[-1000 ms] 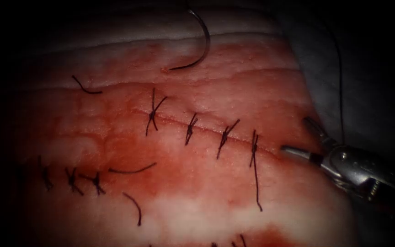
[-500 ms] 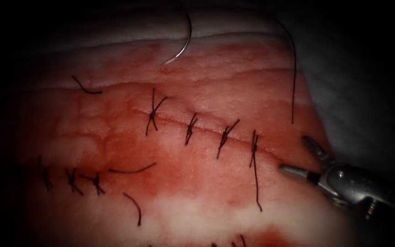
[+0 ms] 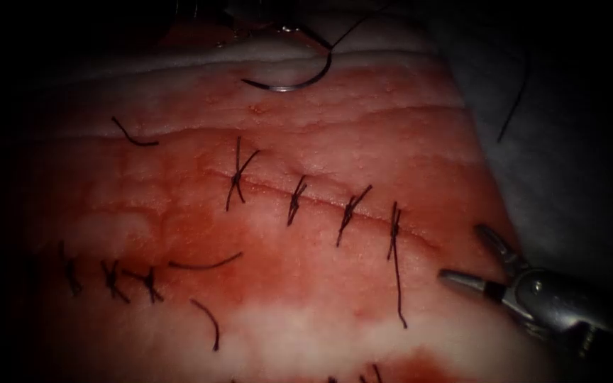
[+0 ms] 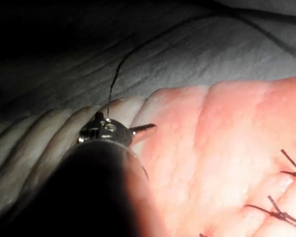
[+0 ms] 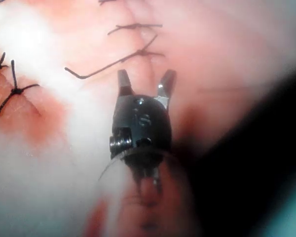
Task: Wound Closure
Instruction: Set the suture down with the left tool, then grab the remaining suture end with the left gripper.
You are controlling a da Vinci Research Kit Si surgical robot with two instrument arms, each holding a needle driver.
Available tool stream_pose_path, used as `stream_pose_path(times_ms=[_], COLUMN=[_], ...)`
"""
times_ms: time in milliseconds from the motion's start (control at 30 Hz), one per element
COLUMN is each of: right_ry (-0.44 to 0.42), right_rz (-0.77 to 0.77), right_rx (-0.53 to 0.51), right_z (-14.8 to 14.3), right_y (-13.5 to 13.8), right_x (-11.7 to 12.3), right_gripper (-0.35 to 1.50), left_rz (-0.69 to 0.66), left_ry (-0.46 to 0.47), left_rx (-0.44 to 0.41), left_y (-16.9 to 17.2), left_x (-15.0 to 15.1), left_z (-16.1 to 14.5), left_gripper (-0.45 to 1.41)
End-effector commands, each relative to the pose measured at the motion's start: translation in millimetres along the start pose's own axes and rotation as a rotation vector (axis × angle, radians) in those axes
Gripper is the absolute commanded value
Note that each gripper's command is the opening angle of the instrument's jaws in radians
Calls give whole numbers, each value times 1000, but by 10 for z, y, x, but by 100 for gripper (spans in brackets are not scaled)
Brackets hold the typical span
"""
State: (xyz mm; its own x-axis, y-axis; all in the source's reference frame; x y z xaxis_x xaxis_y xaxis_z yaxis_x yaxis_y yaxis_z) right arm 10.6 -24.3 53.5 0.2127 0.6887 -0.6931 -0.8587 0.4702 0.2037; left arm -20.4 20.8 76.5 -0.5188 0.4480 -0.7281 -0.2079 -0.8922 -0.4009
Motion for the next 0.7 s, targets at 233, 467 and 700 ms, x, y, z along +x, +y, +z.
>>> stream_pose_path(times_ms=[233, 467, 700], right_ry=[3, 3, 55], right_rz=[0, -1, -24], right_rx=[1, 4, 98], right_z=[7, 3, -7], right_y=[-7, -7, -2], right_x=[-4, -4, 2], right_gripper=[126, 125, 126], left_rz=[-146, -141, 68], left_ry=[64, 93, 121], left_rx=[-108, -174, -220], left_y=[27, 80, 165], left_x=[5, 16, 29], left_z=[-17, -34, -43], left_gripper=[96, 88, 61])
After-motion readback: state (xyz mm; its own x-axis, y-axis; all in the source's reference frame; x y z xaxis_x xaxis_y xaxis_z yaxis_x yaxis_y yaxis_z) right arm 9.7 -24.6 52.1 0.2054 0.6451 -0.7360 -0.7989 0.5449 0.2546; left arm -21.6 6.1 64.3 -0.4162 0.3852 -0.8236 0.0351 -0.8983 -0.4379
